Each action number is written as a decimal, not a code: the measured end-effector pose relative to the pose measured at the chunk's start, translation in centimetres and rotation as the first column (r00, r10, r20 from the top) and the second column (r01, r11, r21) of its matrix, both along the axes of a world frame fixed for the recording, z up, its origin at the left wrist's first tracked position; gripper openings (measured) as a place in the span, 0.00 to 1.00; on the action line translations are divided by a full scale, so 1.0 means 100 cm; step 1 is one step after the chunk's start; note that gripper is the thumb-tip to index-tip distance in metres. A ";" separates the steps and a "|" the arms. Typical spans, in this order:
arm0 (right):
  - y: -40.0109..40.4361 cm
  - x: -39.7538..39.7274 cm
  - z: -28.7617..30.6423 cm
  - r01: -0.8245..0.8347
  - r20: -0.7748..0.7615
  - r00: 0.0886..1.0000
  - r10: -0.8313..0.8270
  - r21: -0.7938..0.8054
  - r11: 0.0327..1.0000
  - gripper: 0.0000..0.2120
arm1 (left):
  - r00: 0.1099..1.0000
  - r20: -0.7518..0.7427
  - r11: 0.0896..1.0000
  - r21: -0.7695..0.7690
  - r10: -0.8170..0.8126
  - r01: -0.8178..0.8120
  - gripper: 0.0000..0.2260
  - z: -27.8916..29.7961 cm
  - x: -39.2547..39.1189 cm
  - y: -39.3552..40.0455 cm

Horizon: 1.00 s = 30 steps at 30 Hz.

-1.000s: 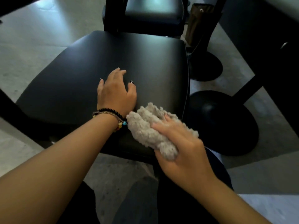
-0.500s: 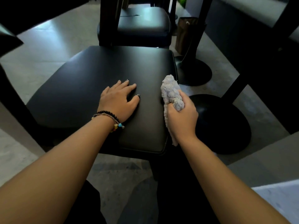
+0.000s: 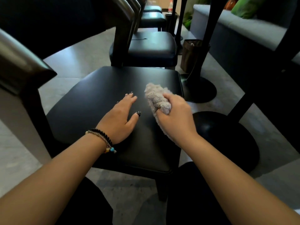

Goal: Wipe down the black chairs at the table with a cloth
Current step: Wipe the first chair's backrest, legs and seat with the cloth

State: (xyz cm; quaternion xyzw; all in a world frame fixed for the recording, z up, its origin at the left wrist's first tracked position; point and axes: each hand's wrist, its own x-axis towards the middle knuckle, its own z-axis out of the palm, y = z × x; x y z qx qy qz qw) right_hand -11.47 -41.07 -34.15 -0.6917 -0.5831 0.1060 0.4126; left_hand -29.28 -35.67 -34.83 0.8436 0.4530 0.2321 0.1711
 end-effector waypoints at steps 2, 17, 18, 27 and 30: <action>0.002 -0.010 -0.015 -0.009 0.081 0.997 0.015 -0.077 0.997 0.24 | 1.000 -0.013 1.000 -0.027 0.013 -0.013 0.27 -0.011 0.003 -0.001; 0.004 -0.014 -0.039 0.036 0.166 0.986 -0.030 -0.035 0.999 0.28 | 0.989 -0.145 0.999 -0.005 0.042 -0.043 0.27 -0.029 0.005 0.005; 0.003 -0.014 -0.038 0.029 0.170 0.985 -0.019 -0.055 0.998 0.28 | 0.982 -0.179 0.997 -0.026 0.060 -0.066 0.28 -0.027 0.006 0.004; 0.002 -0.004 0.031 0.036 -0.133 0.986 -0.098 -0.403 0.914 0.28 | 0.958 -0.193 0.912 -0.314 0.210 -0.263 0.29 0.054 0.027 -0.019; -0.022 0.000 0.089 0.102 -0.272 0.927 -0.258 -0.478 0.872 0.31 | 0.975 -0.166 0.926 -0.323 0.151 -0.198 0.29 0.108 0.031 -0.038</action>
